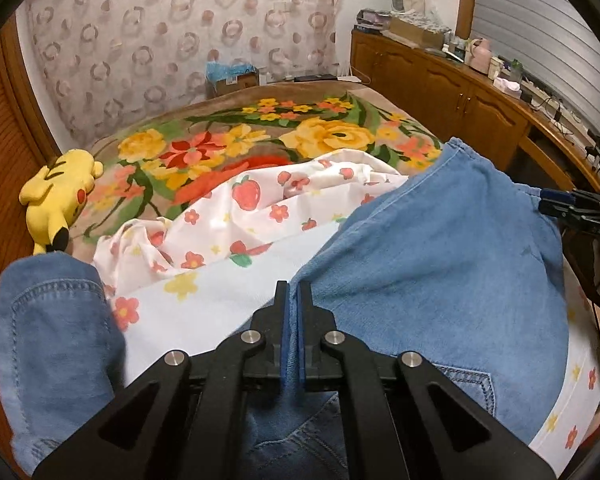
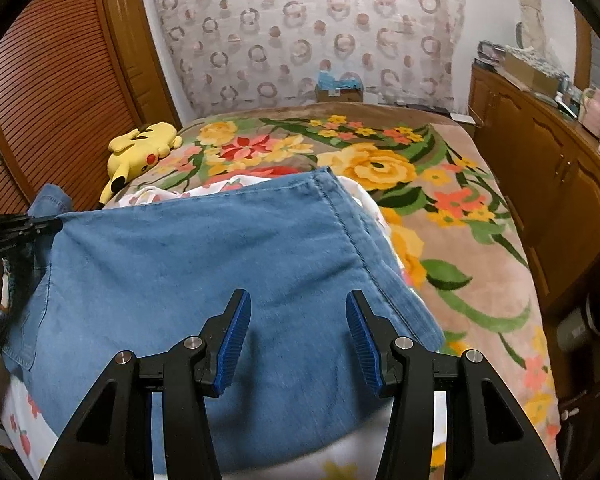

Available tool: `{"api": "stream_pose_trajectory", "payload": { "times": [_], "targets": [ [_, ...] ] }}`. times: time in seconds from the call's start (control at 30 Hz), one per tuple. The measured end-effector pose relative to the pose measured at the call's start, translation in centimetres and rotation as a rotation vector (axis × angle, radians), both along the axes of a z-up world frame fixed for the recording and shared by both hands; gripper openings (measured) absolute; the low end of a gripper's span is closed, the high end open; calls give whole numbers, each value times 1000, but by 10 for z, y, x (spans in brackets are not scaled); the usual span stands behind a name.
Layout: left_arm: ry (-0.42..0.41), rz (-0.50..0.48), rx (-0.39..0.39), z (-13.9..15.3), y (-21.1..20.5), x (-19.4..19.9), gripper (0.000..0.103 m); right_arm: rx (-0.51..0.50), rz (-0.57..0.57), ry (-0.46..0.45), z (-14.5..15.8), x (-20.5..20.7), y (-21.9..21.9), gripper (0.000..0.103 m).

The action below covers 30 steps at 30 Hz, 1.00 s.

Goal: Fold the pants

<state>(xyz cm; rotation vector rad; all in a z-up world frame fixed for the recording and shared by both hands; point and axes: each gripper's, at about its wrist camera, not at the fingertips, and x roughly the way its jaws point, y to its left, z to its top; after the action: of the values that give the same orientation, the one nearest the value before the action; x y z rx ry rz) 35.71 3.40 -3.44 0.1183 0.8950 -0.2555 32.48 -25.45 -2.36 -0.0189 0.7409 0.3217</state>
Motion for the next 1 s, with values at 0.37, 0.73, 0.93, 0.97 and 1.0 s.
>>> {"api": "stream_pose_trajectory", "payload": {
  "times": [0.37, 0.73, 0.93, 0.97, 1.0],
  "targets": [
    [-75, -30, -45, 17, -15, -29, 26, 14, -57, 18, 5, -18, -8, 52],
    [-72, -119, -76, 7, -53, -49, 82, 28, -114, 38, 1, -24, -21, 52],
    [-60, -129, -78, 0, -64, -55, 82, 33, -128, 43, -1, -21, -22, 52],
    [-60, -133, -84, 0, -66, -57, 82, 35, -130, 45, -1, -20, -22, 52],
    [-60, -135, -86, 0, -66, -58, 82, 37, -133, 47, -2, -19, -22, 52]
  ]
}}
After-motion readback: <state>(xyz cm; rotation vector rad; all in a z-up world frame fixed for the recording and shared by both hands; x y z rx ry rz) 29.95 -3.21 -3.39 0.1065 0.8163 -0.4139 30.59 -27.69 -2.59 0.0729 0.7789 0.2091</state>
